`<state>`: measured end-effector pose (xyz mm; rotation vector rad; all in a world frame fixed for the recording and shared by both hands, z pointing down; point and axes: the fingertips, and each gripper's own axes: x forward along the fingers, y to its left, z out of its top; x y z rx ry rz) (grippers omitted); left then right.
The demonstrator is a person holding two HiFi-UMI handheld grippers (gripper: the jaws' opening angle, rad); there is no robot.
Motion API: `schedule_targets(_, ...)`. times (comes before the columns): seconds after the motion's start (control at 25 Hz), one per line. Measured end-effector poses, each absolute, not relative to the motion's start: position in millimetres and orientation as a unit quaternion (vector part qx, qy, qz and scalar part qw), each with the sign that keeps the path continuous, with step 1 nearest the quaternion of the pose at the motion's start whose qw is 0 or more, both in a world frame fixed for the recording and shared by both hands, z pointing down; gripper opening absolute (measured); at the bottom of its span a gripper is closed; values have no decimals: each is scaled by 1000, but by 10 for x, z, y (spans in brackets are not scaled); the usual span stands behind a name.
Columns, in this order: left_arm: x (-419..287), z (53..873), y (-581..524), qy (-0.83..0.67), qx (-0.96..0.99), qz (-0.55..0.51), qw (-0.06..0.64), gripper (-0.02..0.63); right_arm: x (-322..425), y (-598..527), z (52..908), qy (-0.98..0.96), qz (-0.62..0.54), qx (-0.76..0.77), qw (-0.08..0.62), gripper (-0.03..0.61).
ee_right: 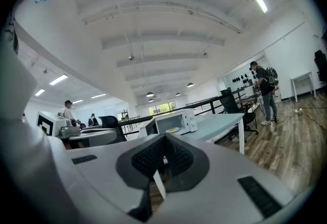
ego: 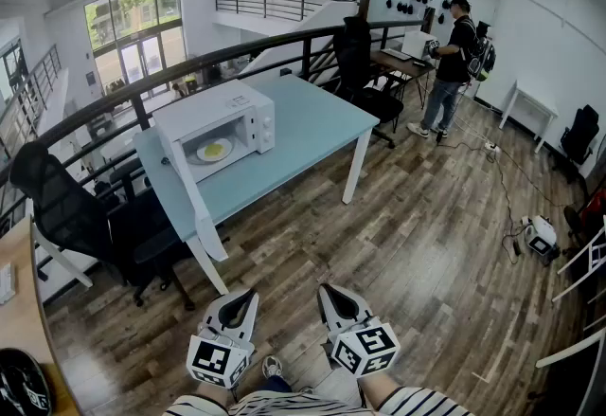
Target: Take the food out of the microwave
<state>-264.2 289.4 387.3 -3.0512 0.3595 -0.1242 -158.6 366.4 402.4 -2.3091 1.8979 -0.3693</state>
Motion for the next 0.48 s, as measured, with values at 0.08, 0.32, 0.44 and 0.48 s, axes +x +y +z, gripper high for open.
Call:
schedule_targets(0.08, -2643, 3892, 2954, 114, -992, -36, 31, 23, -1612, 3698, 4057, 636, -130, -757, 75, 26)
schedule_targets(0.32, -2515, 4011, 3064, 101, -994, -38, -5, 25, -1525, 3784, 4141, 637, -137, -754, 83, 32)
schedule_targets(0.44, -2357, 4090, 3077, 97, -994, -46, -14, 74, -1411, 3792, 4170, 635, -139, -755, 85, 60)
schedule_targets(0.48, -2290, 4118, 3065, 94, -994, -48, -20, 150, -1367, 3779, 4182, 636, -140, -754, 86, 109)
